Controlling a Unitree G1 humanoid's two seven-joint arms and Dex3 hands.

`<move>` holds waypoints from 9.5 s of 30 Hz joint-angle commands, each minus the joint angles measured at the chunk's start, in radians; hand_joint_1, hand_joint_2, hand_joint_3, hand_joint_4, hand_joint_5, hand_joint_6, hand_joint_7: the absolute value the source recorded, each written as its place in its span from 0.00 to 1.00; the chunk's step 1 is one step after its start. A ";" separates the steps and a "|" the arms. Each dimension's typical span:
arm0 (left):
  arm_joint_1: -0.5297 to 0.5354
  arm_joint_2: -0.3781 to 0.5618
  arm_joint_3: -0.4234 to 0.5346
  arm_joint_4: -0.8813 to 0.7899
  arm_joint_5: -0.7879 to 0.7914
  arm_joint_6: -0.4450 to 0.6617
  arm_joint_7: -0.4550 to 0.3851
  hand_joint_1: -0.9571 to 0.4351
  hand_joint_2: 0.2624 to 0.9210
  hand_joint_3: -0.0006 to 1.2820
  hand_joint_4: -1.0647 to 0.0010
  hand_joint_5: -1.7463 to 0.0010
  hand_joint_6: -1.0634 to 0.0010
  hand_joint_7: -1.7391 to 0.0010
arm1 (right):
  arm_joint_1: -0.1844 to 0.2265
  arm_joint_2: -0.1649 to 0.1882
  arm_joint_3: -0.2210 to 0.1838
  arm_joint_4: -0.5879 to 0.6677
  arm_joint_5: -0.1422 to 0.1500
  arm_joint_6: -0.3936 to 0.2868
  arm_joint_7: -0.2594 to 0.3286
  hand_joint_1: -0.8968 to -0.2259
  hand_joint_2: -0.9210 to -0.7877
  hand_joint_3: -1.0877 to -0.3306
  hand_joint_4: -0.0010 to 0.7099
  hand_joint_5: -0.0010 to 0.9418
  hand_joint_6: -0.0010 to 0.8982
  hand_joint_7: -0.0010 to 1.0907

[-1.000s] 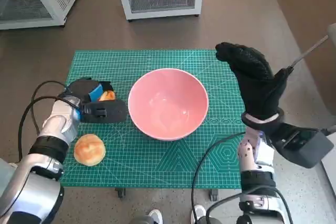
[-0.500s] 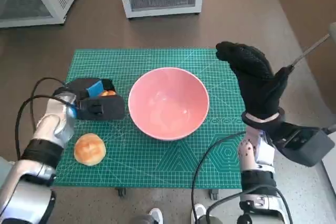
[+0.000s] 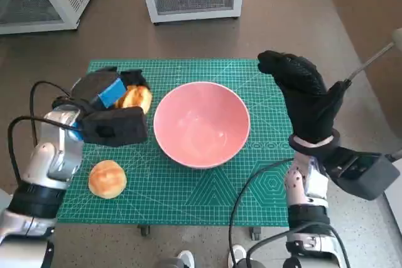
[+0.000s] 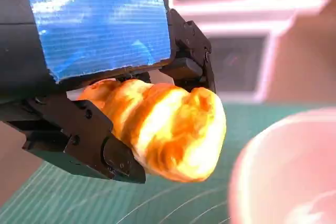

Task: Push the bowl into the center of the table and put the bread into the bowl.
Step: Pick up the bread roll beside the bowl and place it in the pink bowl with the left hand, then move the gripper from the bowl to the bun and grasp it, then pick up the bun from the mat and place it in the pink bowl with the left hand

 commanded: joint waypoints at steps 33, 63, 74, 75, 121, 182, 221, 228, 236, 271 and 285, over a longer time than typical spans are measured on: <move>-0.024 -0.177 -0.100 -0.165 0.021 -0.141 -0.106 0.69 1.00 0.05 0.37 0.33 0.38 0.34 | 0.033 -0.010 -0.004 -0.006 0.002 0.022 0.021 0.44 0.00 0.57 0.30 0.00 0.38 0.01; 0.019 -0.126 -0.072 -0.257 0.058 -0.005 -0.270 0.63 0.73 0.01 0.91 1.00 0.75 1.00 | 0.039 0.000 0.002 -0.005 -0.002 0.022 0.015 0.44 0.00 0.57 0.30 0.00 0.37 0.01; 0.123 -0.063 0.102 -0.450 -0.068 0.067 -0.336 0.65 0.73 0.00 0.94 1.00 0.76 1.00 | 0.053 0.009 0.010 -0.023 -0.007 0.025 0.008 0.44 0.00 0.57 0.30 0.00 0.37 0.01; 0.143 -0.050 0.134 -0.480 -0.093 0.077 -0.350 0.65 0.73 0.00 0.94 1.00 0.76 1.00 | 0.054 0.009 0.010 -0.025 -0.007 0.025 0.007 0.44 0.00 0.57 0.30 0.00 0.37 0.01; 0.740 0.222 0.581 -0.918 -0.334 0.429 -0.600 0.71 0.73 0.00 0.92 1.00 0.77 1.00 | 0.048 0.021 0.016 -0.012 0.010 0.050 0.024 0.42 0.00 0.58 0.30 0.00 0.37 0.01; 0.550 0.070 0.022 -0.417 0.100 0.410 -0.282 0.75 0.82 0.02 0.63 0.98 0.49 0.98 | 0.063 -0.014 0.002 -0.051 0.004 0.089 0.034 0.42 0.00 0.58 0.30 0.00 0.38 0.01; 0.504 0.098 0.177 -0.529 0.060 0.367 -0.312 0.69 1.00 0.05 0.36 0.32 0.39 0.34 | 0.061 -0.012 -0.002 -0.033 0.004 0.081 0.041 0.43 0.00 0.58 0.31 0.00 0.38 0.01; 0.436 0.094 0.223 -0.573 0.043 0.352 -0.295 0.69 1.00 0.04 0.34 0.34 0.39 0.34 | 0.058 -0.012 -0.003 -0.030 0.006 0.082 0.044 0.43 0.00 0.58 0.31 0.00 0.38 0.01; 0.314 0.061 0.211 -0.600 0.041 0.350 -0.279 0.69 0.99 0.03 0.31 0.36 0.37 0.35 | 0.051 -0.013 -0.006 -0.016 0.009 0.077 0.048 0.43 0.00 0.58 0.30 0.00 0.38 0.01; -0.163 -0.236 -0.131 -0.183 0.027 0.068 -0.228 0.69 1.00 0.02 0.29 0.35 0.39 0.36 | 0.073 -0.028 -0.009 -0.043 0.010 0.067 0.048 0.44 0.00 0.57 0.31 0.00 0.38 0.02; -0.165 -0.268 -0.166 -0.083 0.032 0.078 -0.236 0.69 1.00 0.11 0.39 0.27 0.51 0.31 | 0.096 -0.030 -0.009 -0.070 0.001 0.064 0.030 0.45 0.00 0.57 0.31 0.00 0.38 0.01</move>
